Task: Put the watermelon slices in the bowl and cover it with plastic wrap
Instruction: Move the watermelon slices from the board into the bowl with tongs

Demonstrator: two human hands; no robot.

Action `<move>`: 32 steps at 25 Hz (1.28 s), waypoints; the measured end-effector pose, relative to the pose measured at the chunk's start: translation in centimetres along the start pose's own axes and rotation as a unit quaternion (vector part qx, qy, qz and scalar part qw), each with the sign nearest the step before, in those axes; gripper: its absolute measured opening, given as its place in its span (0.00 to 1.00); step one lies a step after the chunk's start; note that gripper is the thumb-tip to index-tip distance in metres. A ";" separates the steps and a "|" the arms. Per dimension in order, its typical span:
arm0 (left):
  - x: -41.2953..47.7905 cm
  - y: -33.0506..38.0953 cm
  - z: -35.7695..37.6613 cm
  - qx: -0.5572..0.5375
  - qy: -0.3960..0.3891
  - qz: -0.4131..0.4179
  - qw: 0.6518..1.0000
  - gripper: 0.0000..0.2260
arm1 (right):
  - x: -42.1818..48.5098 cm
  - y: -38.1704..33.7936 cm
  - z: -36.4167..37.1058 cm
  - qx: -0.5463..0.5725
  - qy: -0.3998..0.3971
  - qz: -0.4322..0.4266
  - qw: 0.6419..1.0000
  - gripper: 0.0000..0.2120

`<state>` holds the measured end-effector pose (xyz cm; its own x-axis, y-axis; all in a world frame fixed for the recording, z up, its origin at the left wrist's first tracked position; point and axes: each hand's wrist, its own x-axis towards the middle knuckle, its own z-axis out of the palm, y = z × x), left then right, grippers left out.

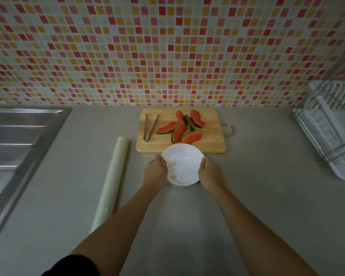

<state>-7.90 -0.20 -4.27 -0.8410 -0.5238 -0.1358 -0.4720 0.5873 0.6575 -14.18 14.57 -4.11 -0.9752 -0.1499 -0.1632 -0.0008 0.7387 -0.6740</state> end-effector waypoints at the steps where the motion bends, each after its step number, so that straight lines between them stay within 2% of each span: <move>1: 0.2 -0.1 0.3 -0.007 0.003 -0.002 1.000 0.17 | 0.2 0.1 0.2 -0.003 0.007 0.000 1.000 0.17; 7: 2.9 -1.0 0.0 -0.030 0.031 -0.031 0.999 0.20 | 0.7 0.8 1.1 -0.047 0.045 -0.016 0.998 0.16; 8: 4.3 -0.8 -0.4 -0.009 0.049 -0.029 0.998 0.19 | 0.8 0.9 1.2 -0.055 0.050 -0.020 0.997 0.16; 10: 7.4 -0.4 -1.1 0.100 0.077 -0.010 0.992 0.17 | 0.8 1.0 1.3 -0.059 0.051 -0.024 0.997 0.15; 13: 11.4 -0.2 -1.5 0.204 0.074 -0.037 0.976 0.20 | 0.9 1.1 1.5 -0.061 0.051 -0.032 0.996 0.15; 18: 13.7 -0.6 -1.4 0.177 0.039 -0.093 0.979 0.15 | 1.0 1.3 1.7 -0.043 0.056 -0.037 0.997 0.14; 22: 14.2 -1.4 -3.3 0.049 0.005 -0.041 0.998 0.15 | 1.0 1.2 1.6 -0.028 0.049 -0.036 0.998 0.14; 24: 13.6 -2.2 -4.6 0.041 -0.016 0.000 0.999 0.15 | 1.0 1.2 1.5 -0.025 0.043 -0.032 0.998 0.15; 26: 13.1 -3.0 -5.9 0.082 -0.045 0.037 0.995 0.19 | 0.9 1.1 1.4 -0.026 0.038 -0.031 0.998 0.15; 29: 13.1 -4.1 -7.0 0.206 -0.093 0.088 0.970 0.24 | 0.9 1.1 1.4 -0.034 0.037 -0.029 0.998 0.15; 32: 13.5 -4.2 -6.9 0.277 -0.085 0.101 0.952 0.24 | 1.0 1.1 1.5 -0.038 0.035 -0.028 0.998 0.15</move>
<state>-15.42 -14.02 -3.74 -0.9379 -0.2862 -0.1961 -0.3237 0.9252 0.1982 -14.82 14.26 -6.08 -0.9863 -0.1475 -0.0742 -0.0696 0.7792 -0.6229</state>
